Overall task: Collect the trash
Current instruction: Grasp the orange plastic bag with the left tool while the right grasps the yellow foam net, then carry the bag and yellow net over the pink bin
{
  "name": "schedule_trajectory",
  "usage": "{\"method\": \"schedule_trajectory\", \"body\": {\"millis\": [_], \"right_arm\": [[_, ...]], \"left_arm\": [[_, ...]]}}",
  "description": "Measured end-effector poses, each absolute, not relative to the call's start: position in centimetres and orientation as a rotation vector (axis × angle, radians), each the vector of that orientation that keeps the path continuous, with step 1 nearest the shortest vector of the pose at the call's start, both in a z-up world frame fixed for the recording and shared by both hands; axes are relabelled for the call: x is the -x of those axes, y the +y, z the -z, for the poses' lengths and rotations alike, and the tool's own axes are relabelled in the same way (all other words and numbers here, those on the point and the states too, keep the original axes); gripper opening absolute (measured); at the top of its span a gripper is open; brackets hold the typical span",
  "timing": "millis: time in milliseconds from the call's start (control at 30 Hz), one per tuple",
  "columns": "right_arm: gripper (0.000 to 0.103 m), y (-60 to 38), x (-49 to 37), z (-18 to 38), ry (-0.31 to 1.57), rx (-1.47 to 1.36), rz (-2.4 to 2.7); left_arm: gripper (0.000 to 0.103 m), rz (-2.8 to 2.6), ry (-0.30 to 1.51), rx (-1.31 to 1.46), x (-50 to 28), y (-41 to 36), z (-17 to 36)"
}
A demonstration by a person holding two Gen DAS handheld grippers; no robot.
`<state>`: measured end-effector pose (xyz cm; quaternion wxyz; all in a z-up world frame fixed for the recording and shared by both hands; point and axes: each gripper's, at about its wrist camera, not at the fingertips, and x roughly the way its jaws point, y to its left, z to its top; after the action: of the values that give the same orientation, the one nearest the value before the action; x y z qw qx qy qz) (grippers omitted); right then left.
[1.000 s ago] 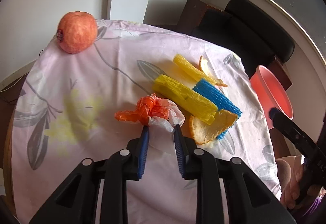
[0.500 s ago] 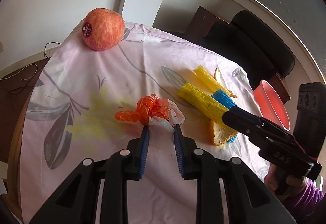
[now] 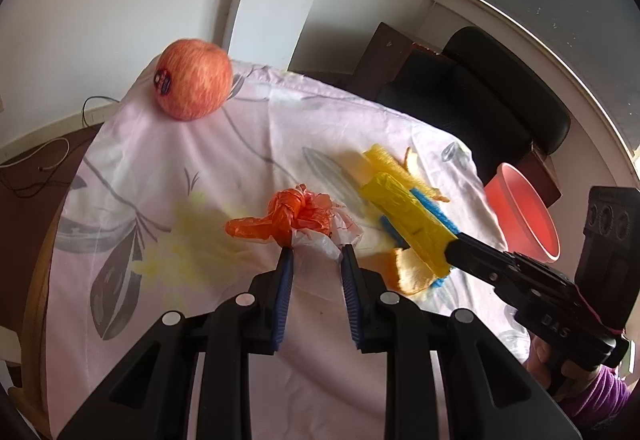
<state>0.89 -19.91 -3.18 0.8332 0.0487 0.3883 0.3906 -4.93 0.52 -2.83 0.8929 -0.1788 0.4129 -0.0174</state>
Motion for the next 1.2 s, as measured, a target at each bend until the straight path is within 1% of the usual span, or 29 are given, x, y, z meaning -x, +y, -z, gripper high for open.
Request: {"method": "schedule_trajectory", "body": {"millis": [467, 933, 1200], "right_arm": [[0.009, -26.8, 1.2, -0.3, 0.674, -0.229, -0.756], [0.009, -38.3, 0.2, -1.0, 0.571, -0.368, -0.449], [0.009, -43.3, -0.2, 0.0, 0.538, -0.408, -0.312]], "left_arm": [[0.023, 0.129, 0.785, 0.282, 4.6, -4.1, -0.5], [0.023, 0.341, 0.737, 0.149, 1.2, -14.5, -3.4], [0.023, 0.457, 0.716, 0.088, -1.0, -20.8, -4.4]]}}
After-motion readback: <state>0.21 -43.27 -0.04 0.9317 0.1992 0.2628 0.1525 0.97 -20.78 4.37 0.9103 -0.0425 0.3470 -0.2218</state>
